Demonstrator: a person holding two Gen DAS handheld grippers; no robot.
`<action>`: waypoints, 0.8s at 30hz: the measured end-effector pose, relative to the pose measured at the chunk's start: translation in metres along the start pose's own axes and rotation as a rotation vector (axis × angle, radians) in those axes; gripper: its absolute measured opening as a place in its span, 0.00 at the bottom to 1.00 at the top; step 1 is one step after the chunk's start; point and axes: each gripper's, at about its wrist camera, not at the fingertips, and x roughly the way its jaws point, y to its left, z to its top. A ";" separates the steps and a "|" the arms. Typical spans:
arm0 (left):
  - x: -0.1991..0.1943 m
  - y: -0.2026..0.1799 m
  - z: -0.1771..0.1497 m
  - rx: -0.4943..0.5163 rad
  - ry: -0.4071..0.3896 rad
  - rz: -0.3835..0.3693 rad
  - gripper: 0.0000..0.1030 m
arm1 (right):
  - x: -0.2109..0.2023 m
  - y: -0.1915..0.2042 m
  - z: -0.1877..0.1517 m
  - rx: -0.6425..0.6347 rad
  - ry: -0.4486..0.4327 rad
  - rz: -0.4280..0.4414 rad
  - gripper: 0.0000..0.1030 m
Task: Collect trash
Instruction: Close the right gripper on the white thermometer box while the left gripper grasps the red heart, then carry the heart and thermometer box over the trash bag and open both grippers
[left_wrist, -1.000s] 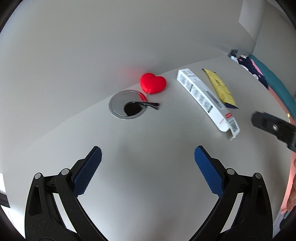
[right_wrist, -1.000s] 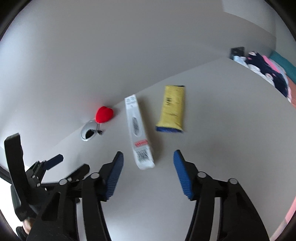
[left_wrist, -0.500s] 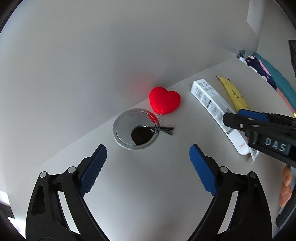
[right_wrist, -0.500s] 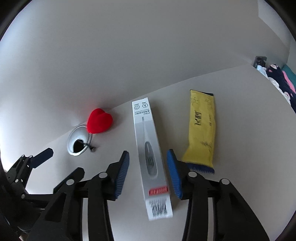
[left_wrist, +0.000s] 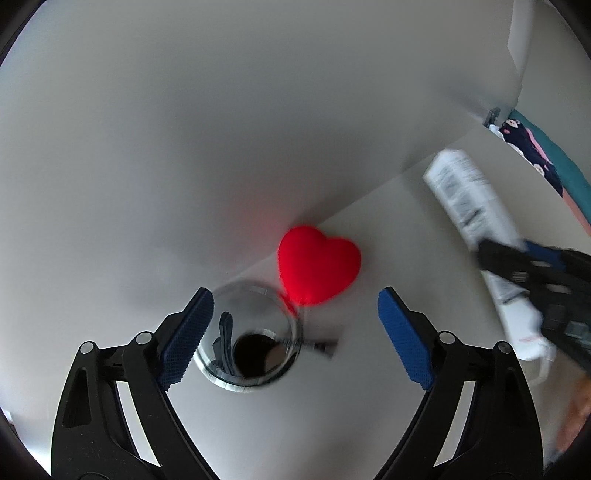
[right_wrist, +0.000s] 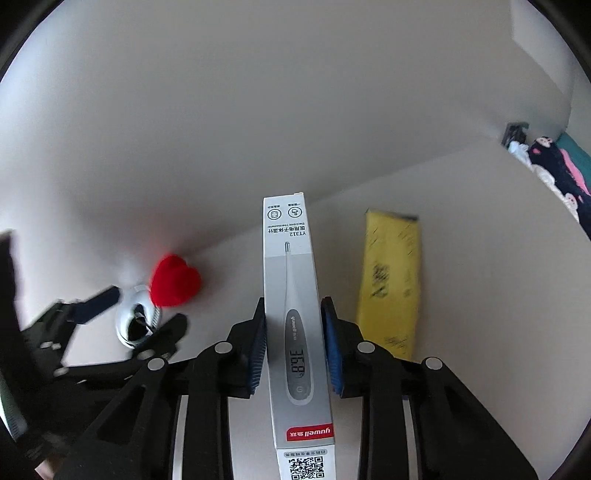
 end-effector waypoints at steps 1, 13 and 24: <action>0.003 -0.001 0.002 0.000 0.007 0.000 0.78 | -0.006 -0.002 0.001 0.000 -0.005 0.003 0.29; -0.027 -0.009 0.003 0.000 -0.048 -0.060 0.47 | -0.059 -0.025 -0.014 0.046 -0.061 0.013 0.29; -0.093 -0.073 -0.029 0.109 -0.096 -0.121 0.47 | -0.132 -0.085 -0.062 0.151 -0.121 -0.068 0.29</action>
